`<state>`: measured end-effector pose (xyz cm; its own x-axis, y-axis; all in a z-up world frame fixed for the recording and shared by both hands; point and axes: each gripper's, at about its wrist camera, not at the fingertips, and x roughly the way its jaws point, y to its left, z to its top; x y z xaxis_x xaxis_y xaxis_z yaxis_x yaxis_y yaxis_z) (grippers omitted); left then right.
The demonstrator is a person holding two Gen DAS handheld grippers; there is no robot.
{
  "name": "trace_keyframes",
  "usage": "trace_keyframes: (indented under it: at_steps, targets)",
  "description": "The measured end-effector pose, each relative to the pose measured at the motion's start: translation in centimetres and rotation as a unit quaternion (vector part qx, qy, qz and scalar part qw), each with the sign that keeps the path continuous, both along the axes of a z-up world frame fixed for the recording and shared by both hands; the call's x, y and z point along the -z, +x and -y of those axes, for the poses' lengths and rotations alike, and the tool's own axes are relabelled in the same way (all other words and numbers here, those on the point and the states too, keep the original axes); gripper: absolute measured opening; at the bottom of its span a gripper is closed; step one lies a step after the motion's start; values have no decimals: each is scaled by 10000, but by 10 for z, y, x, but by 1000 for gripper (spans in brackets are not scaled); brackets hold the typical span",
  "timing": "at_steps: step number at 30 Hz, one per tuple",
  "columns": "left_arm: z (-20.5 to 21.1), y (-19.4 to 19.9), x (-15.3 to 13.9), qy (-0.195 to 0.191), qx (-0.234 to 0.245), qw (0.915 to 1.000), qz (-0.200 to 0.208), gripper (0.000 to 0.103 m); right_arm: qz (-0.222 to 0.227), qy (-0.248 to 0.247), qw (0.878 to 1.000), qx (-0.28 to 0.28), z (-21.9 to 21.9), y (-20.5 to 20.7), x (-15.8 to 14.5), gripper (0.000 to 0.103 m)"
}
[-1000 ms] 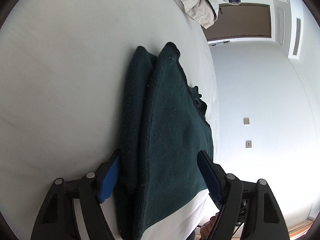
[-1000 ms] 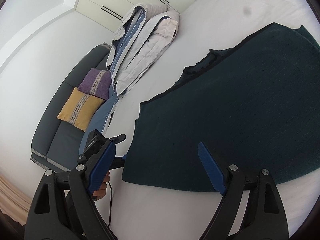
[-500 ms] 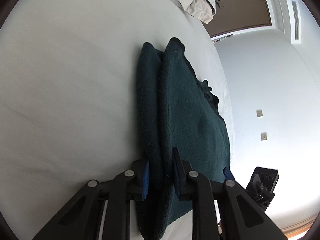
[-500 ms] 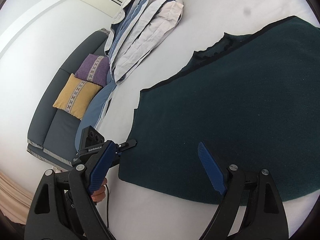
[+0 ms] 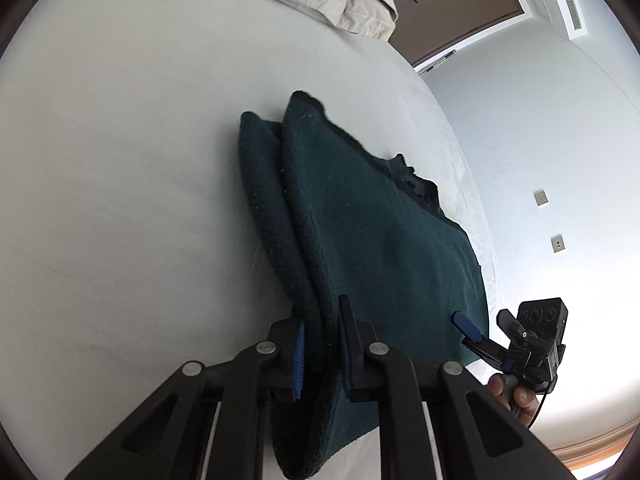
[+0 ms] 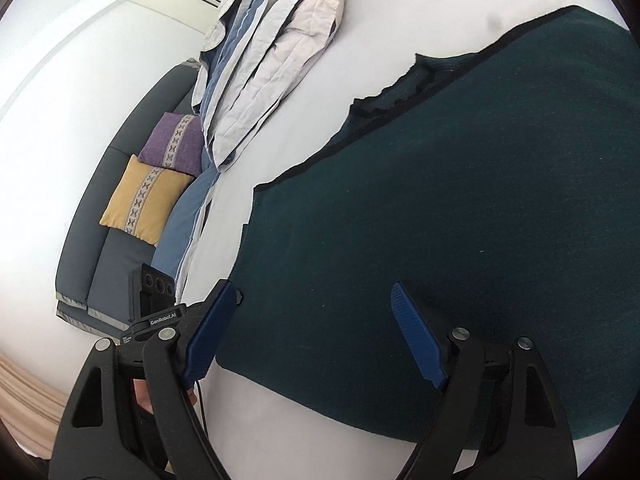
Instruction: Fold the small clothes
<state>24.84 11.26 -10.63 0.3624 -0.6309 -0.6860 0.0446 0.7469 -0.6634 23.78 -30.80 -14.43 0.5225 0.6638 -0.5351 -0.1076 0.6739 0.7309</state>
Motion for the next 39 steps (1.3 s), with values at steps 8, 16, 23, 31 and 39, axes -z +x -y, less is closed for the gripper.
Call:
trace_keyframes:
  at_steps: [8,16,23,31,39]
  targets:
    - [115,16,-74,436,759,9948,519,14,6,455,9988,155,51,20,-10,80]
    - [260,17,-5,239,1207,9924,-16,17,-334,1182,9912,502,122,44,0,81]
    - [253,-9,-27,-392,972,9941,277,56,-553,1177,9909,351,134,47,13,80]
    - [226,-48,-23,-729,829,9934,304,66,-1052,1100,9883,-67,98,62,16,80]
    - [232,-96,-8,-528,1209,9893,627,66,-1495,960,9832,-423,68,83,17,79]
